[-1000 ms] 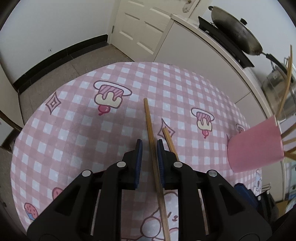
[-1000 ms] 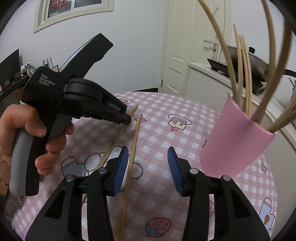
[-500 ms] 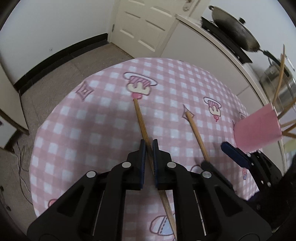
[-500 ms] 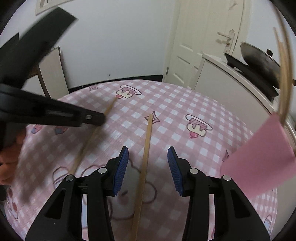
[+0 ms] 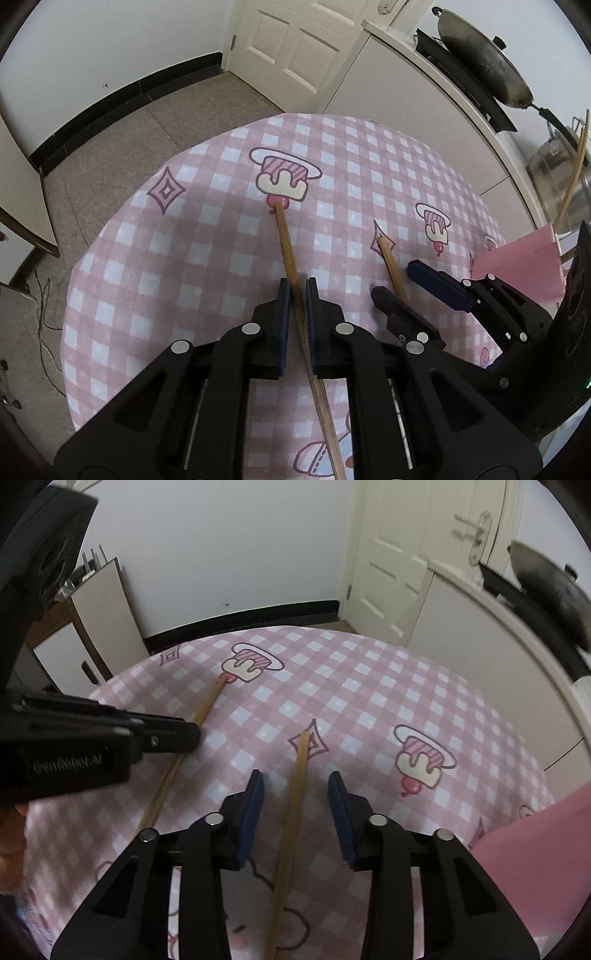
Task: Organize utensils
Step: 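Close the left tool on one chopstick while the right tool grasps the other, then lift the held chopsticks upright and carry both tools over the pink cup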
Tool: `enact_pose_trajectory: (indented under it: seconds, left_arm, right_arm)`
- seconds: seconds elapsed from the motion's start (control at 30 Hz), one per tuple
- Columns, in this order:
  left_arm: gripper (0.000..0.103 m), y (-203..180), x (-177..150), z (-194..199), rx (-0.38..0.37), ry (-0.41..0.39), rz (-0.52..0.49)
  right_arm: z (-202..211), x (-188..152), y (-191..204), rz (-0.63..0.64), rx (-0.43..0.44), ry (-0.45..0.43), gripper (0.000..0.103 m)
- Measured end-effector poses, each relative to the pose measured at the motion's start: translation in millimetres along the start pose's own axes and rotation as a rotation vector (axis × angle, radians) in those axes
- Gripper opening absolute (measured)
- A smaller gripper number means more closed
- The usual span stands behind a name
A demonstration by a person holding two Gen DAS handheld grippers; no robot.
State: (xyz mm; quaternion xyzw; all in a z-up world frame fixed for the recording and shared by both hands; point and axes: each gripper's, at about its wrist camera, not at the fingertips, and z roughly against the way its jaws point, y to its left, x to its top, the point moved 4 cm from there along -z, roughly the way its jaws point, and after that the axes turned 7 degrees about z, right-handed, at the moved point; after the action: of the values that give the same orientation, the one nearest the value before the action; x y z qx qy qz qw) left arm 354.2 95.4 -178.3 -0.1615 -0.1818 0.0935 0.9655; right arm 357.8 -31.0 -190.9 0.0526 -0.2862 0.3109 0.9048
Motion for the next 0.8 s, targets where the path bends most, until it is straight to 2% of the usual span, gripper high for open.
enact_pose_trajectory:
  seconds: [0.07, 0.1, 0.13, 0.2, 0.23, 0.33, 0.4, 0.5, 0.8]
  left_arm:
    - [0.023, -3.6, 1.5, -1.0, -0.011, 0.007, 0.000]
    - [0.026, -5.7, 2.1, -1.4, -0.014, 0.009, -0.004]
    - [0.029, -8.5, 2.8, -2.1, -0.012, 0.010, -0.010]
    - [0.029, -11.3, 4.8, -3.8, 0.013, -0.007, -0.018]
    - [0.028, -12.4, 5.2, -5.1, 0.021, -0.014, -0.021]
    - [0.013, -11.9, 2.4, -5.5, 0.070, -0.039, -0.045]
    - [0.008, -8.5, -1.9, -2.6, 0.066, -0.038, -0.054]
    - [0.008, -7.0, -8.4, 10.5, 0.040, -0.048, -0.071]
    - [0.006, -29.6, -28.7, 96.8, -0.116, -0.208, -0.112]
  right_arm:
    - [-2.8, 3.0, -3.1, -0.004, 0.012, 0.008, 0.030]
    - [-4.0, 3.9, -4.3, -0.011, 0.018, 0.013, 0.026]
    - [-4.6, 5.2, -5.7, -0.015, 0.021, 0.018, 0.016]
    - [-5.1, 7.5, -7.2, -0.016, 0.024, 0.028, 0.006]
    - [-4.9, 7.6, -7.3, -0.019, 0.030, 0.032, 0.005]
    - [-0.8, 3.9, -5.3, -0.016, 0.033, 0.027, 0.005]
    - [4.2, -2.5, -3.5, -0.019, 0.034, 0.011, 0.005]
    - [19.7, -11.8, -1.5, -0.033, 0.049, -0.027, 0.005]
    - [92.2, -14.6, 22.7, 0.030, 0.076, -0.192, 0.005]
